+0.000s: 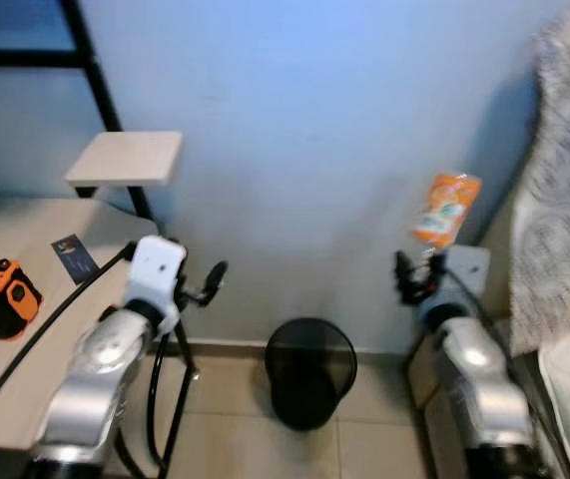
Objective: Clean up the room
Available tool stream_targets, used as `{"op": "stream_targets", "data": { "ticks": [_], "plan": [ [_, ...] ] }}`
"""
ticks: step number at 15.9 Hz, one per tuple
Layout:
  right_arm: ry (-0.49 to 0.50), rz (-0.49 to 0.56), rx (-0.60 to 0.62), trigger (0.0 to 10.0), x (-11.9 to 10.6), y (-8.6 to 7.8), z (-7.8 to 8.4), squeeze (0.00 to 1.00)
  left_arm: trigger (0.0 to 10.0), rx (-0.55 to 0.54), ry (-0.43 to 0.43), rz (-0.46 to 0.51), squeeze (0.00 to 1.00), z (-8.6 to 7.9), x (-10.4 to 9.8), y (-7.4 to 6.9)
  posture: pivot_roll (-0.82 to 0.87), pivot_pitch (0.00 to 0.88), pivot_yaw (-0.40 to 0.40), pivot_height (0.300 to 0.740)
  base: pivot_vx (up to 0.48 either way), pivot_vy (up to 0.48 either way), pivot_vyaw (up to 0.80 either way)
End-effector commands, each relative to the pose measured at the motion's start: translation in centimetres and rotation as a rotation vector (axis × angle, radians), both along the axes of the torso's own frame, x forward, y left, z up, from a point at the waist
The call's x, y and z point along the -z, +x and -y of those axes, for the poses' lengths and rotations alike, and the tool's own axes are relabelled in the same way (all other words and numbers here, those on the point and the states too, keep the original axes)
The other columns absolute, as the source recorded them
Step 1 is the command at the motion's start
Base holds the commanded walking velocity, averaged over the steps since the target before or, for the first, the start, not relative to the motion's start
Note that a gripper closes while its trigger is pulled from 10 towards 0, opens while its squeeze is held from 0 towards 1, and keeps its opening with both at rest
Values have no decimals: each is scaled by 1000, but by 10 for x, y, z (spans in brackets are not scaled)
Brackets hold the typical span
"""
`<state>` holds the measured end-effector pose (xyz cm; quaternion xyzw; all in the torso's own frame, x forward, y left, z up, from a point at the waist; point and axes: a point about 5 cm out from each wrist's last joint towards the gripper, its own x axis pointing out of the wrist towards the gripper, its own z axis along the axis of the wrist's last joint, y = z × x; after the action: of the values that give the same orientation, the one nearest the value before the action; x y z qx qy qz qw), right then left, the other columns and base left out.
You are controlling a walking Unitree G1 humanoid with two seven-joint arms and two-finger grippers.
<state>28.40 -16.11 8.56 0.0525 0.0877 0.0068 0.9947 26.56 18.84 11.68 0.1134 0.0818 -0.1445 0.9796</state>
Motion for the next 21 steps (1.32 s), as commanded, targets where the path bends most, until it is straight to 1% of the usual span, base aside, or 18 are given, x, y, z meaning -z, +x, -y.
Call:
{"op": "stream_targets", "data": {
  "ticks": [1, 3, 5, 6, 7, 8, 9, 10, 12, 13, 14, 15, 16, 17, 18, 19, 21],
  "plan": [
    [-11, 3, -25, 10000, 0, -2, 1, 0, 10000, 22, -7, 5, 0, 3, -2, 1, 8, 0, 5, 740, 307, 0, 0],
    [-26, -18, -54, 10000, 4, -2, 0, 0, 10000, 46, 2, 1, 0, 3, -2, 1, 12, 0, -2, 740, 307, 0, 0],
    [-24, -28, -67, 10000, 6, -3, 3, 0, 10000, 56, 16, -4, 0, 2, 0, -1, 13, 0, -5, 740, 309, 0, -800],
    [-54, -20, -90, 10000, 5, -3, 5, 0, 10000, 51, 16, -5, 0, 1, 1, -3, 15, 0, -7, 740, 307, 0, 0],
    [-64, -17, -105, 10000, 5, -3, 5, 0, 10000, 50, 17, -6, 0, 0, 1, -3, 15, 0, -7, 740, 311, 0, 0],
    [-60, -28, -133, 10000, 6, -2, 5, 0, 10000, 53, 17, -7, 0, 1, 1, -4, 14, 0, -7, 740, 307, 0, 0],
    [-81, -51, -218, 10000, 10, -2, 3, 0, 10000, 63, 22, -10, 0, 1, 1, -4, 14, 0, -7, 740, 307, 0, 0],
    [-102, -53, -248, 10000, 11, -2, 3, 0, 10000, 69, 25, -11, 0, 1, 1, -4, 14, 0, -7, 740, 307, 0, 0],
    [-184, -91, -316, 10000, 21, 2, 12, 0, 10000, 120, 40, -22, 0, 5, 2, -3, 20, 0, -9, 740, 300, 0, 0],
    [-225, -106, -341, 10000, 24, 6, 16, 0, 10000, 187, 54, -48, 0, 8, 4, -4, 23, 0, -10, 740, 0, 0, 0],
    [-255, -131, -388, 10000, 30, 11, 17, 0, 10000, 287, 96, -79, 0, 11, 7, -6, 28, 0, -13, 740, 0, 0, 0],
    [-282, -163, -434, 10000, 37, 13, 15, 0, 10000, 360, 124, -96, 0, 13, 7, -6, 28, 0, -13, 740, 0, 0, 0],
    [-290, -174, -450, 10000, 39, 14, 14, 0, 10000, 381, 129, -99, 0, 13, 7, -6, 32, 0, -24, 740, 0, 0, 0],
    [-309, -197, -465, 10000, 44, 16, 12, 0, 10000, 432, 141, -105, 0, 15, 6, -5, 45, 0, -41, 740, 0, 0, 0],
    [-333, -261, -443, 10000, 54, 21, 7, 0, 10000, 524, 197, -118, 0, 17, 6, -4, 45, 0, -46, 740, 0, 0, 0],
    [-368, -305, -421, 10000, 61, 23, 2, 0, 10000, 572, 223, -131, 0, 18, 5, -3, 48, 0, -55, 740, 0, 0, 0],
    [-382, -360, -424, 10000, 71, 24, -12, 0, 10000, 677, 250, -153, 0, 20, 5, -5, 44, 0, -65, 740, 0, 0, 0]
  ]
}}
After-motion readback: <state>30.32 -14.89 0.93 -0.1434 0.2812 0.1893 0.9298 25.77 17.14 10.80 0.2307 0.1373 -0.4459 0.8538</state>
